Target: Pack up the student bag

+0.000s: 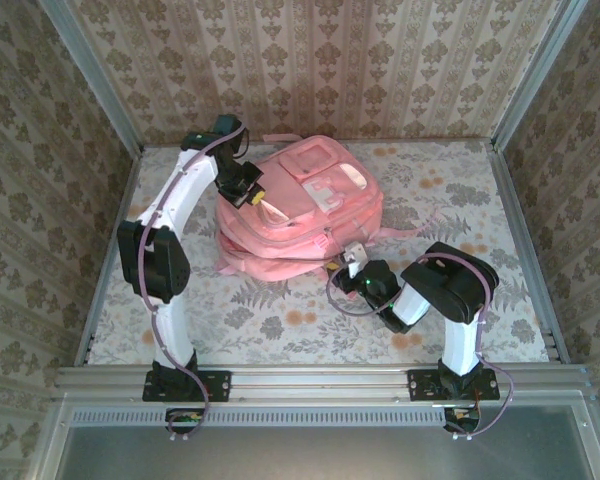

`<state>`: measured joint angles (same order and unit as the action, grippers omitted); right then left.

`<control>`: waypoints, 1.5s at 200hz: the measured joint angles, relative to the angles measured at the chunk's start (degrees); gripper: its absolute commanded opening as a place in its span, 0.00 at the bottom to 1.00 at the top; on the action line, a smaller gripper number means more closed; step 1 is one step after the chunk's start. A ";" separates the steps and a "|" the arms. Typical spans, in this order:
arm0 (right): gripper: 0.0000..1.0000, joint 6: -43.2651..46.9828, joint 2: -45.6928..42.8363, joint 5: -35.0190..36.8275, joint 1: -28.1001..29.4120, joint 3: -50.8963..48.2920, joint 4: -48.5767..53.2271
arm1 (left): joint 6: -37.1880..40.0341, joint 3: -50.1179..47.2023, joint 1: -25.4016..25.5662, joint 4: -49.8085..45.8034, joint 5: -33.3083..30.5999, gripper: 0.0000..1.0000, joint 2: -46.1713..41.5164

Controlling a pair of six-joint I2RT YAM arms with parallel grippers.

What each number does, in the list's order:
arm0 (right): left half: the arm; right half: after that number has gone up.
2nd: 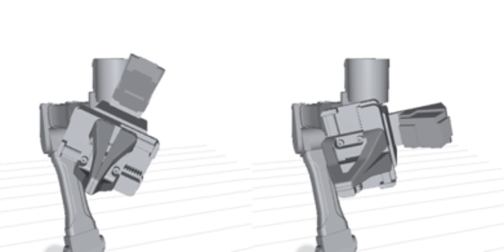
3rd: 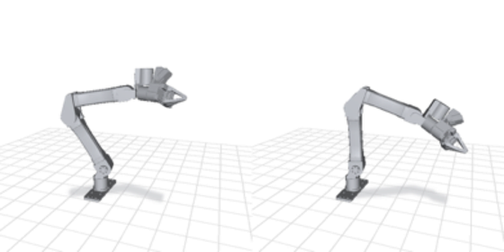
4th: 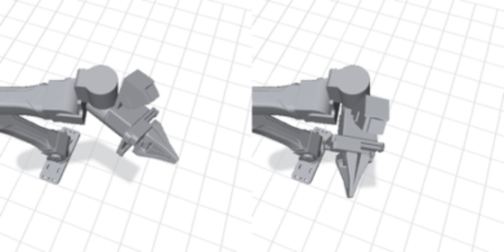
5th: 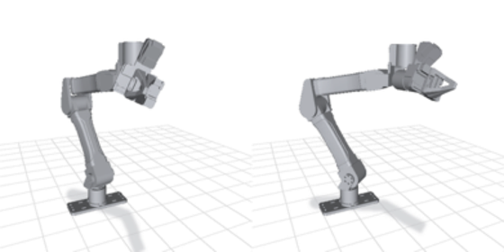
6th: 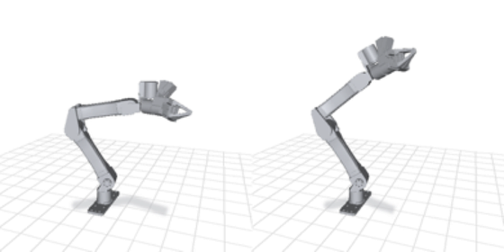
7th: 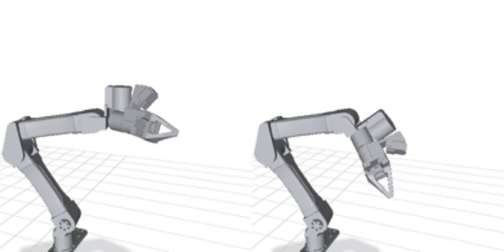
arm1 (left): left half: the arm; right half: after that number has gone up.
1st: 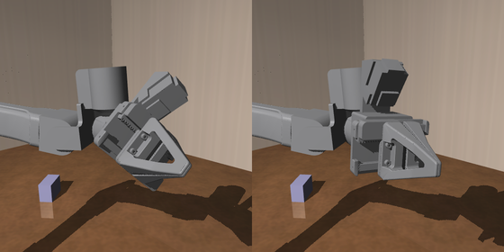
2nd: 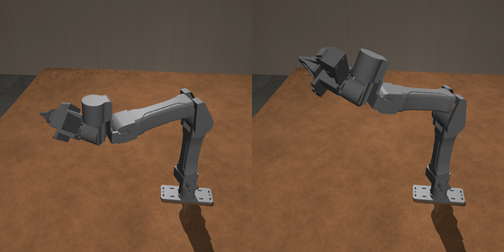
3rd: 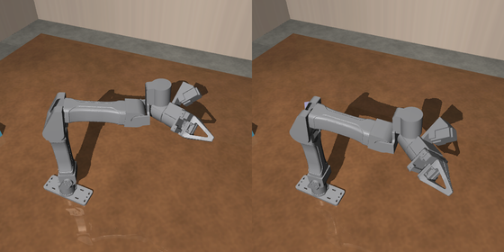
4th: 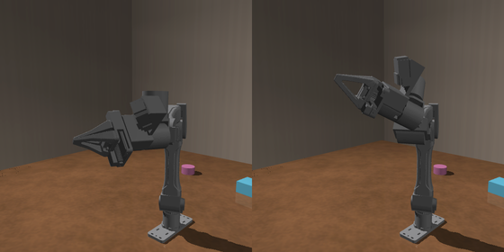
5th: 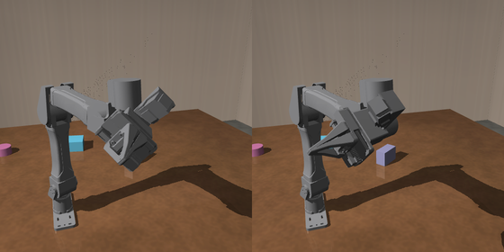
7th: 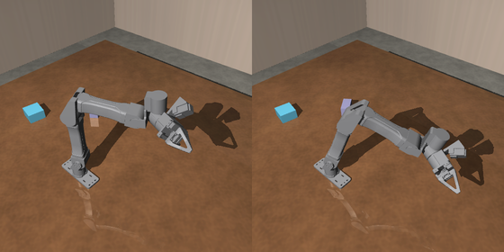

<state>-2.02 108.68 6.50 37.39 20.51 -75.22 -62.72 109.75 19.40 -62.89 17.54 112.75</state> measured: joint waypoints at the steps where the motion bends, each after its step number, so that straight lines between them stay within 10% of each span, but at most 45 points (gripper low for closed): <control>1: 0.46 -0.04 0.04 0.07 0.00 0.04 -0.02 | -0.04 -0.04 0.00 0.02 0.02 0.00 0.00; 82: 0.07 -3.13 0.79 0.59 0.00 0.63 -0.07 | -0.33 -0.52 -0.11 1.79 1.14 0.00 0.00; 200: 0.00 -2.21 -6.73 4.37 8.17 5.38 19.61 | -4.37 -7.19 0.74 8.26 1.27 0.00 -1.33; 259: 0.00 -1.09 -8.63 7.08 10.36 7.58 28.70 | -1.33 -15.85 -0.46 15.89 1.86 0.55 -6.56; 300: 0.00 -1.29 -13.44 4.98 6.86 4.15 29.44 | 4.48 -30.56 -7.52 19.85 2.49 0.62 -16.70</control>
<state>-3.31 95.24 11.49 44.25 24.67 -45.78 -58.24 79.20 11.88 -43.05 20.03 96.05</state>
